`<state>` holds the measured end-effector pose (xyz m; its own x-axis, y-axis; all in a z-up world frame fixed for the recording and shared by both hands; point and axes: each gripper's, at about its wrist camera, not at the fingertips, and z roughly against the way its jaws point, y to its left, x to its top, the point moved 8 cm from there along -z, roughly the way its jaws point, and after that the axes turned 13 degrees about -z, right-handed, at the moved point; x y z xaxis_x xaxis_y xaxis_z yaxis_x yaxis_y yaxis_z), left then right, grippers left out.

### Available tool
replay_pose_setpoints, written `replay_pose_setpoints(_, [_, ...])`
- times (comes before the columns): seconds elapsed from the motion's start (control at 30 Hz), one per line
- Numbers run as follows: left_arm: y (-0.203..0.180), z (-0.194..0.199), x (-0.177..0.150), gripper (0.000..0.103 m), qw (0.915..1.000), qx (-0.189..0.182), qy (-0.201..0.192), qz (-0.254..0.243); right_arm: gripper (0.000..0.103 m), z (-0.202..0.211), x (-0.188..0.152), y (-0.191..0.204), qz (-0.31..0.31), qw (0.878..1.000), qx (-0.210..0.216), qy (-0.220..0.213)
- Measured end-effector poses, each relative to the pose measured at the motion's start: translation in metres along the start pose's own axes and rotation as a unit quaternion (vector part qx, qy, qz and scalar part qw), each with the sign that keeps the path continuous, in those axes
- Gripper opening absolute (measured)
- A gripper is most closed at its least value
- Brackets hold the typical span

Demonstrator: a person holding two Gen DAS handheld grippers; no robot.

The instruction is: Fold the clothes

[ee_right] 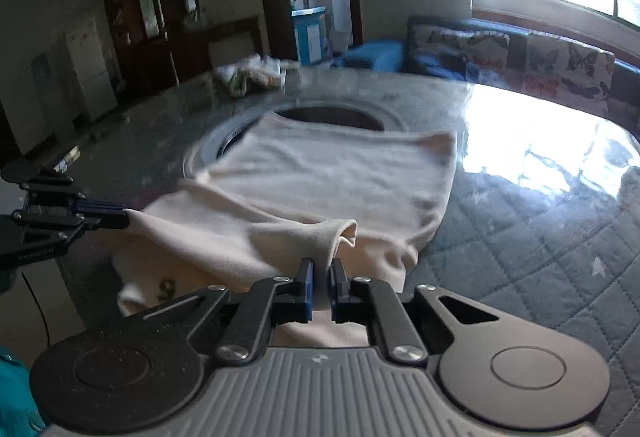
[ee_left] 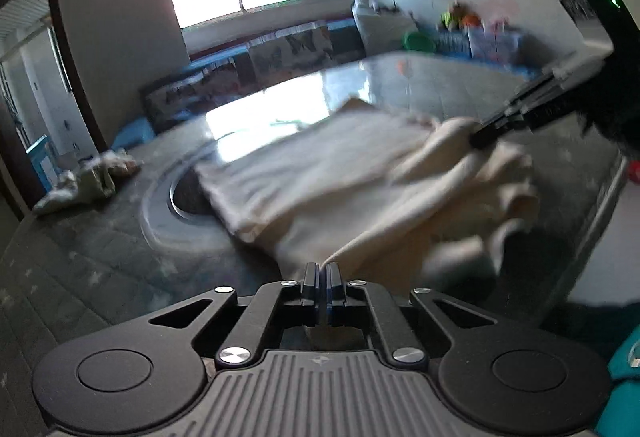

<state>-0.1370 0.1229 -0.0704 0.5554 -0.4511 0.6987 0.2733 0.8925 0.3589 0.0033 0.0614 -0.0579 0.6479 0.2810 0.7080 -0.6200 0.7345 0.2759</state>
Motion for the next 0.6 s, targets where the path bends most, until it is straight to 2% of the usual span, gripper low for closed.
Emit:
replay_pose_setpoints(0.13, [0.000,0.004,-0.001,0.012,0.9998,-0.019,0.002,-0.006,0.014,-0.005,-0.004,-0.007,-0.011,1.000,-0.003,0.011])
replay_pose_setpoints(0.27, [0.022,0.010,0.014,0.012,0.9990,-0.017,-0.019,0.038,0.015,0.012,0.008,-0.005,0.005,1.000,-0.008,-0.015])
replay_pose_setpoints(0.43, [0.037,-0.016,0.038,0.013,0.9948,-0.026,-0.031,0.094,0.015,0.002,0.019,0.004,0.012,1.000,0.007,-0.026])
replay_pose_setpoints(0.6, [0.040,-0.056,0.035,0.013,0.9929,-0.025,-0.003,0.116,0.015,-0.023,0.016,0.011,0.025,0.999,0.015,-0.014])
